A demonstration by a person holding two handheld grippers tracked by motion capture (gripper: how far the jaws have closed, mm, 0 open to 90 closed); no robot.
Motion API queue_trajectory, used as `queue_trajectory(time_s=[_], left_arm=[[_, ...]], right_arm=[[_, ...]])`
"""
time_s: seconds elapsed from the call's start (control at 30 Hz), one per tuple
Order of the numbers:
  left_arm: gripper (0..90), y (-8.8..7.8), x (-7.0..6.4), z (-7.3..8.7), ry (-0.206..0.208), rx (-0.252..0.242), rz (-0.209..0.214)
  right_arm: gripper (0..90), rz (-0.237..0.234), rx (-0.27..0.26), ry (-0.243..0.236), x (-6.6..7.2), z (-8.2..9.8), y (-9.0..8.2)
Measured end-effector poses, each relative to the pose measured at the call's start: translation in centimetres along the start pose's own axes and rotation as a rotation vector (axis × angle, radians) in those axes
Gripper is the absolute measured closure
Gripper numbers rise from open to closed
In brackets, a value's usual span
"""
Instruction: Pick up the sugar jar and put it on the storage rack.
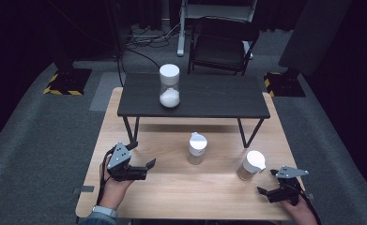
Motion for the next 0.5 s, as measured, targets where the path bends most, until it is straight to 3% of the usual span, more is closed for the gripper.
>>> queue_trajectory(time_s=[0.4,0.5], left_arm=[[7.5,0.9,-0.2,1.2,0.011,0.071,-0.053],[7.5,1.2,-0.1,1.5,-0.003,0.085,-0.054]], right_arm=[[0.4,-0.002,-0.001,-0.003,0.0,0.0,0.0],[0.4,-0.002,-0.001,-0.003,0.0,0.0,0.0]])
Point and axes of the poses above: each handheld gripper's, and its own axes: y roughly forward along the jaws, z roughly out of its underside, x roughly to its left, the point moved 2 cm from there along y, roughly forward along the jaws, and after that the axes turned 14 degrees about -y, right-handed, at the moved point
